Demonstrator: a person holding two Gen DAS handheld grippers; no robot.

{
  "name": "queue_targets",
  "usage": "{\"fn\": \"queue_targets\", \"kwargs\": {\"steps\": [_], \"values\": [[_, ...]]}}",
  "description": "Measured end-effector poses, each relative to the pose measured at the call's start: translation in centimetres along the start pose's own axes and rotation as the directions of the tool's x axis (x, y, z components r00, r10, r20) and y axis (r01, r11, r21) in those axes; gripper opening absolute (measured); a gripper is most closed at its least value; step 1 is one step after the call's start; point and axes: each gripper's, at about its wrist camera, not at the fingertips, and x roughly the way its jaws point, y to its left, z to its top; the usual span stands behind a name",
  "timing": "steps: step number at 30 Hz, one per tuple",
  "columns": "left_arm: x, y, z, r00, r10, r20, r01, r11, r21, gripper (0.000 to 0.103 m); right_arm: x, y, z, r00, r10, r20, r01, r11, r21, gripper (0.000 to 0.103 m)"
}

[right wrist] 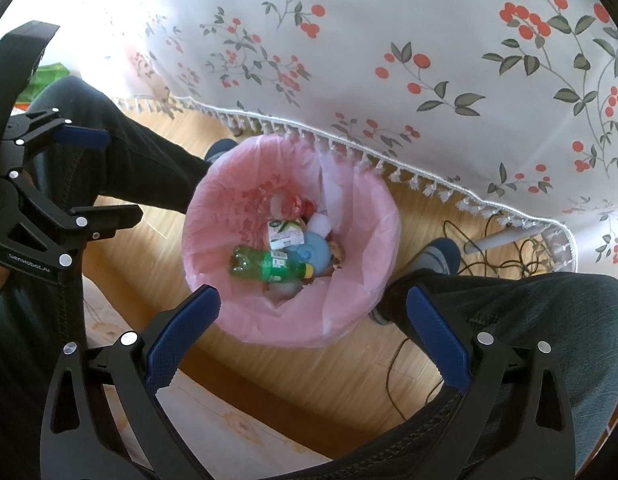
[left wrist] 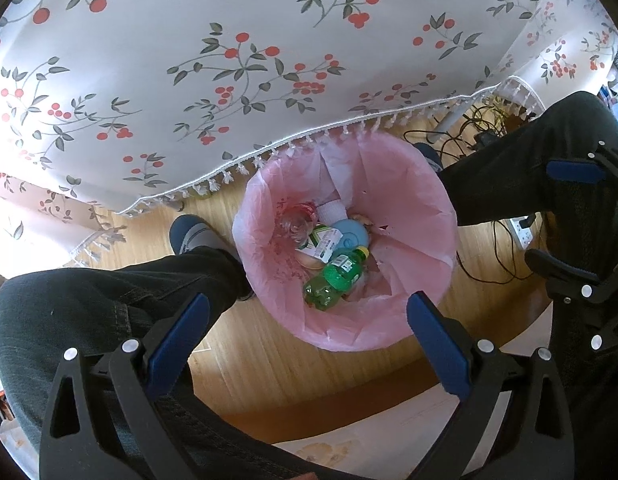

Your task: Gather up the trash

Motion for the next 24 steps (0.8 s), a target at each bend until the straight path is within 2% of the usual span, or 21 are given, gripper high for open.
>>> {"fn": "queue_targets", "kwargs": {"steps": [24], "values": [[-0.14, -0.65, -0.20, 1.000, 0.006, 0.017, -0.007, 0.999, 0.041, 0.098, 0.18, 0.08, -0.08, 1.000, 0.000, -0.003, 0.000, 1.000, 0.001, 0.097]]}}
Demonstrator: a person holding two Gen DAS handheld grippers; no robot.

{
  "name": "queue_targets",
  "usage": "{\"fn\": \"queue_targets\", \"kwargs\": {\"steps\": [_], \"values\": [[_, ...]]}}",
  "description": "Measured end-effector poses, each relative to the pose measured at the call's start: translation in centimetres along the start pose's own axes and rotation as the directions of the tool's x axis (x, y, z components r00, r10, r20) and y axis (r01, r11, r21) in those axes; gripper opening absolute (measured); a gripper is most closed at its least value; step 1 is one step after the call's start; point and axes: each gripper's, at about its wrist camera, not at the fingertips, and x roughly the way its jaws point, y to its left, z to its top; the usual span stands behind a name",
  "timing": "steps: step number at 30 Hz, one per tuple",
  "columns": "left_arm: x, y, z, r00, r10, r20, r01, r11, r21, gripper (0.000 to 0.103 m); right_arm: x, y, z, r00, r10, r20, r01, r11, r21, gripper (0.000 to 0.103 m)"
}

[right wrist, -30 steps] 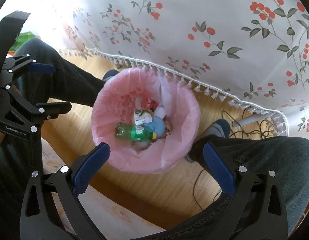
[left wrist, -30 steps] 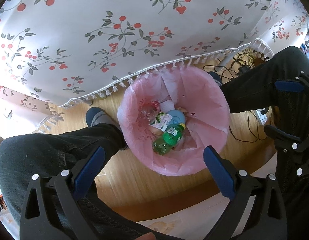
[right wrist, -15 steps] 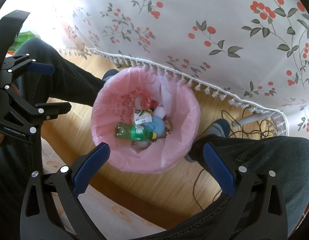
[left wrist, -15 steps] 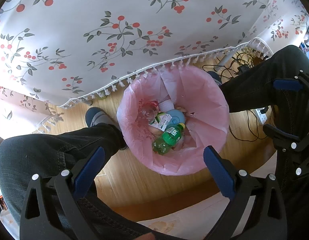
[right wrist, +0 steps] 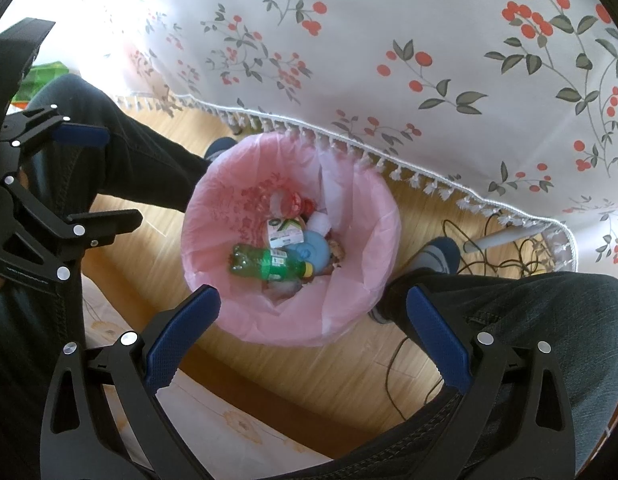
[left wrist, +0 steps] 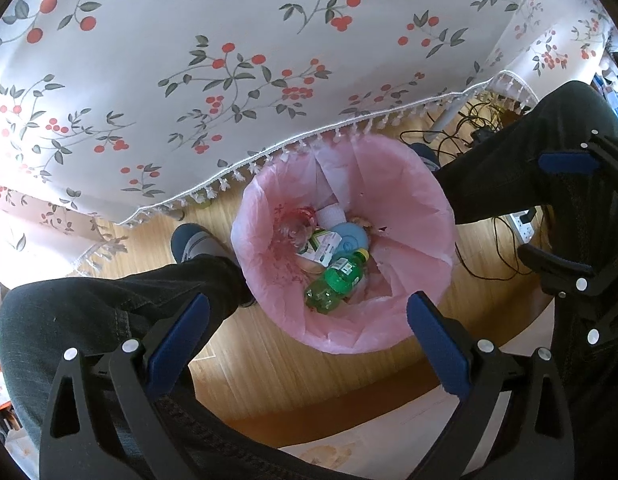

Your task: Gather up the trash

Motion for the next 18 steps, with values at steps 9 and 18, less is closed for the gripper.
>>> {"fn": "queue_targets", "kwargs": {"steps": [9, 18], "values": [[0.07, -0.16, -0.09, 1.000, 0.001, -0.006, -0.001, 1.000, 0.011, 0.098, 0.01, 0.00, 0.06, 1.000, -0.001, -0.001, 0.001, 1.000, 0.000, 0.097], [0.26, -0.02, -0.20, 1.000, -0.006, -0.023, 0.006, 1.000, 0.008, 0.098, 0.08, 0.07, -0.06, 1.000, -0.001, -0.001, 0.001, 1.000, 0.000, 0.097]]}}
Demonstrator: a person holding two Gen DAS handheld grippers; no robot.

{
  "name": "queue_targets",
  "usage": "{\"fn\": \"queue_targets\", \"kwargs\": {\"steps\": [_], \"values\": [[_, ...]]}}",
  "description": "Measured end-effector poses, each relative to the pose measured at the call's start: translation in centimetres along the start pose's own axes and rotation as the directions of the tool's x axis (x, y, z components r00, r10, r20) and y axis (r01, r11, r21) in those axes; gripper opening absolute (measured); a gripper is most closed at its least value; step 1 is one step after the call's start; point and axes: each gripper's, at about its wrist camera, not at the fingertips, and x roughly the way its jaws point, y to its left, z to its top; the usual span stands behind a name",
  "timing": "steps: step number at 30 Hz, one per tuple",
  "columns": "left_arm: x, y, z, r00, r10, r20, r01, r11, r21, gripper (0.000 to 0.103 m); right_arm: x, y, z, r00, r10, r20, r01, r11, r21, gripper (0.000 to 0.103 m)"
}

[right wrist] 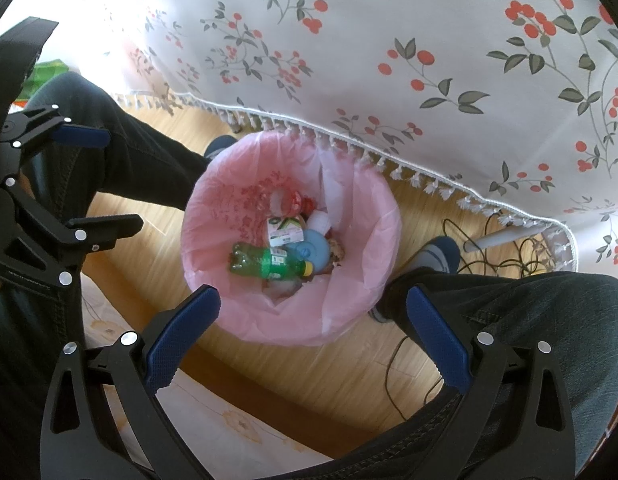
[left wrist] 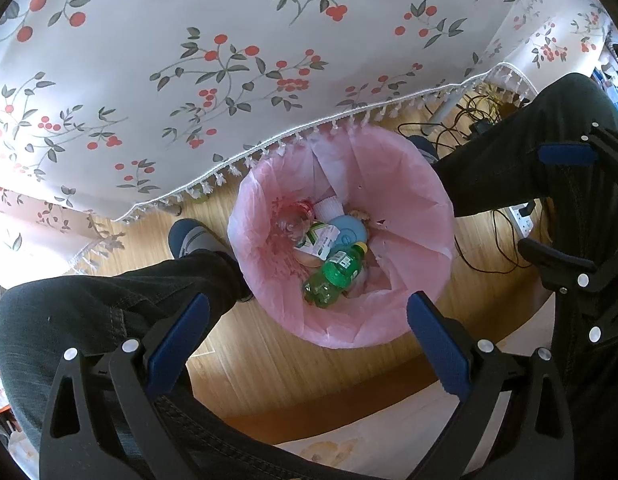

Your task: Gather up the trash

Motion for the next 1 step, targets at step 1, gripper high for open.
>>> {"fn": "queue_targets", "kwargs": {"steps": [1], "values": [[0.02, 0.07, 0.03, 1.000, -0.001, -0.001, 0.001, 1.000, -0.001, 0.098, -0.01, -0.01, 0.12, 1.000, 0.000, 0.000, 0.000, 1.000, 0.001, 0.097]]}}
